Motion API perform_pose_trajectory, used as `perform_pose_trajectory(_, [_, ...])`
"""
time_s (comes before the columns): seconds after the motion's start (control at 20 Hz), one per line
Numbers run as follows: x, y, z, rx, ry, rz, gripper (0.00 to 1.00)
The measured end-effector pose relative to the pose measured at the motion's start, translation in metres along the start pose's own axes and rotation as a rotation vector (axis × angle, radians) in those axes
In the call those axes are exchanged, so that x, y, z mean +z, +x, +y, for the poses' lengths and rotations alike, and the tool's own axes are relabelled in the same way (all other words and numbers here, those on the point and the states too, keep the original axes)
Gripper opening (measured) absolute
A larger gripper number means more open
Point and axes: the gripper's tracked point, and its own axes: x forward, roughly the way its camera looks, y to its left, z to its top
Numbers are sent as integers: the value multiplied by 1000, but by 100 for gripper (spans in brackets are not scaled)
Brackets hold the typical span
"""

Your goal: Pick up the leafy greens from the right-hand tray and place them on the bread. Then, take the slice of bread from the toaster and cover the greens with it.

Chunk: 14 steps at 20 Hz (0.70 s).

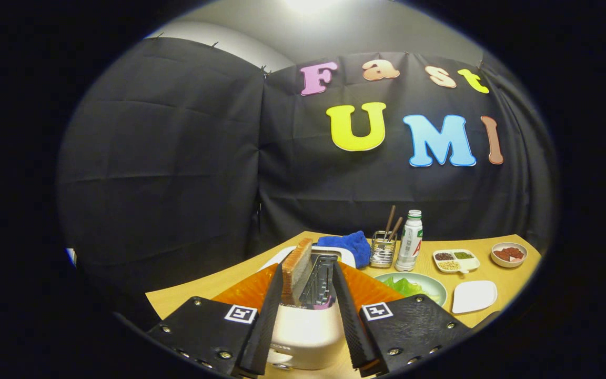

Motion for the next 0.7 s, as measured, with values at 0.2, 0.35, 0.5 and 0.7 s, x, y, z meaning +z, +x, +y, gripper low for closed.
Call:
perform_pose_trajectory(0.2, [-4, 15, 6, -46, -25, 25, 58])
perform_pose_trajectory(0.35, [-10, 31, 6, -75, -15, 42, 56])
perform_pose_trajectory(0.5, [-12, 36, 13, -50, -3, 63, 17])
perform_pose_trajectory(0.7, [-10, 35, 17, -25, 39, 53, 5])
